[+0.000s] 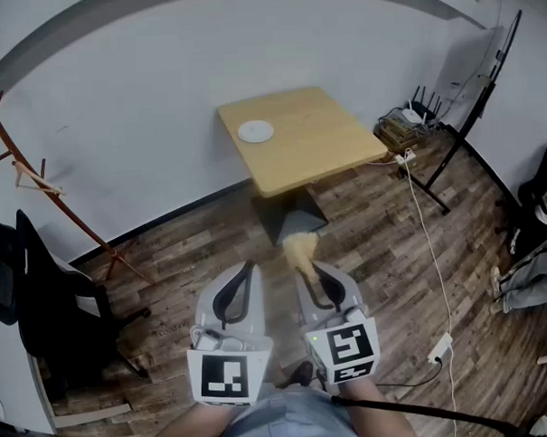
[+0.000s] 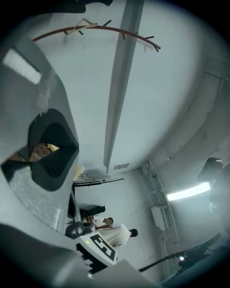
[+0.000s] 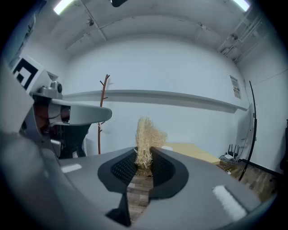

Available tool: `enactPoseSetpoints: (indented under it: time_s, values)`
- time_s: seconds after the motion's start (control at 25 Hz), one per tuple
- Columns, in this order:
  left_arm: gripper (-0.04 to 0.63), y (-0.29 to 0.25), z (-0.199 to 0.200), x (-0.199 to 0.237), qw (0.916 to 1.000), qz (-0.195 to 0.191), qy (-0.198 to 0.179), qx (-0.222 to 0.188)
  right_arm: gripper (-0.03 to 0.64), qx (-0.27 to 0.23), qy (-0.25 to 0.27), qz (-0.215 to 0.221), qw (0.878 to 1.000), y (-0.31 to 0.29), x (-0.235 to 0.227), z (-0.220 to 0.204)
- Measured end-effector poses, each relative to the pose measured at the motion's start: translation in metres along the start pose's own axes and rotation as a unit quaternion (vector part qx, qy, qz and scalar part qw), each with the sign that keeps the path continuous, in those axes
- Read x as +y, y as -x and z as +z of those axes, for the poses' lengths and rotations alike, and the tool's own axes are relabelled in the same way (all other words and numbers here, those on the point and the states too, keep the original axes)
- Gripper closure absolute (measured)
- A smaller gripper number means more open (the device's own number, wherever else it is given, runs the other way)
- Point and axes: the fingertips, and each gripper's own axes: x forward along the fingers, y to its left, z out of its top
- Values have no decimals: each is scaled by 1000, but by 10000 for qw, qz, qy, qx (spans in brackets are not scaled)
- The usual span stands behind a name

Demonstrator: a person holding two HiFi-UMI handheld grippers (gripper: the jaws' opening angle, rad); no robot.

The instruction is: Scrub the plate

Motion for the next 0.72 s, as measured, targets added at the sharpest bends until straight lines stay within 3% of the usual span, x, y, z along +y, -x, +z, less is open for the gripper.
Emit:
enactPoseSetpoints:
  time_s: [0.72]
  values:
    - [575,-41,-11,-68,9992,-221,-220,257,543,-65,-557,-79,9984,30,-66,-29]
